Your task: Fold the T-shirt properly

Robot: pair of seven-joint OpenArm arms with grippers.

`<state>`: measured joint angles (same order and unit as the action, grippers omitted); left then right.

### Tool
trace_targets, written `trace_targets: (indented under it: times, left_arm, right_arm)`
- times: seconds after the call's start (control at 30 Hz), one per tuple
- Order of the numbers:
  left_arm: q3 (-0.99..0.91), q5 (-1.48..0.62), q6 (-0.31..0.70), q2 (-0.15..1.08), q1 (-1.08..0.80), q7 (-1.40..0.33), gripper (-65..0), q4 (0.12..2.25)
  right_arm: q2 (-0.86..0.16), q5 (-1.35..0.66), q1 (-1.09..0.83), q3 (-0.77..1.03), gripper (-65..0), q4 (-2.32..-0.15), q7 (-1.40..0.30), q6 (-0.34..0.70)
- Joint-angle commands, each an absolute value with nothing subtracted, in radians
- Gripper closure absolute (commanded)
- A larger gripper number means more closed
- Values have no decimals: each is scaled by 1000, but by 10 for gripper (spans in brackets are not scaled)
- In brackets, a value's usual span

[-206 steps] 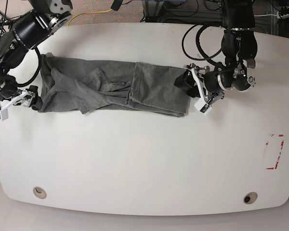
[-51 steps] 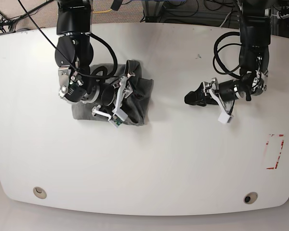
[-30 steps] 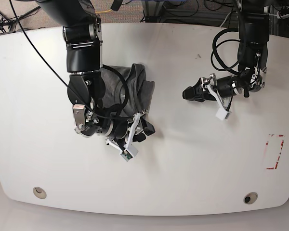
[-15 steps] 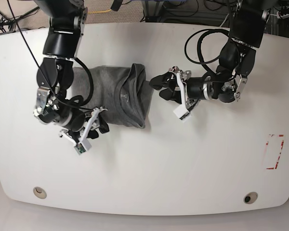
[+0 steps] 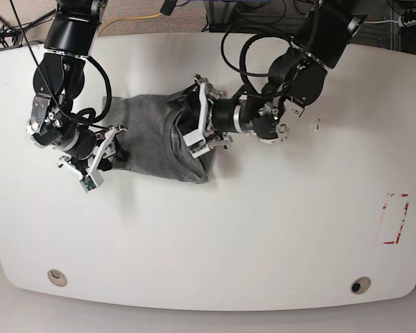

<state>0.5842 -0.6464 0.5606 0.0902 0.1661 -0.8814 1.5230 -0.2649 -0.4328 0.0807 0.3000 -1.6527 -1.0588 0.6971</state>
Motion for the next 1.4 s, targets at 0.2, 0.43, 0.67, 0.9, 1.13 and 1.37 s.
trace_targets:
  times: [0.2, 0.43, 0.67, 0.9, 1.13, 1.37]
  left_arm:
    - [582, -507, 567, 19, 206, -811, -346, 1442]
    - [550, -498, 568, 53, 265, -751, -346, 1308]
    - [478, -493, 568, 99, 312, -737, -347, 1233]
    - [475, -498, 568, 133, 377, -736, -349, 1190]
    - [380, -493, 568, 145, 423, -740, -349, 1188]
    - [292, -498, 568, 194, 438, -742, -349, 1196]
  right_arm:
    - [-300, -438, 150, 302, -231, -1425, -894, 698]
    - [-340, -437, 209, 298, -231, -1168, -750, 698]
    - [-367, -437, 231, 298, -233, -1087, -665, 698]
    - [-366, -437, 225, 298, -233, -1124, -694, 698]
    - [-317, -437, 133, 300, -233, -1323, -816, 698]
    - [-231, -437, 62, 300, -233, -1474, -924, 698]
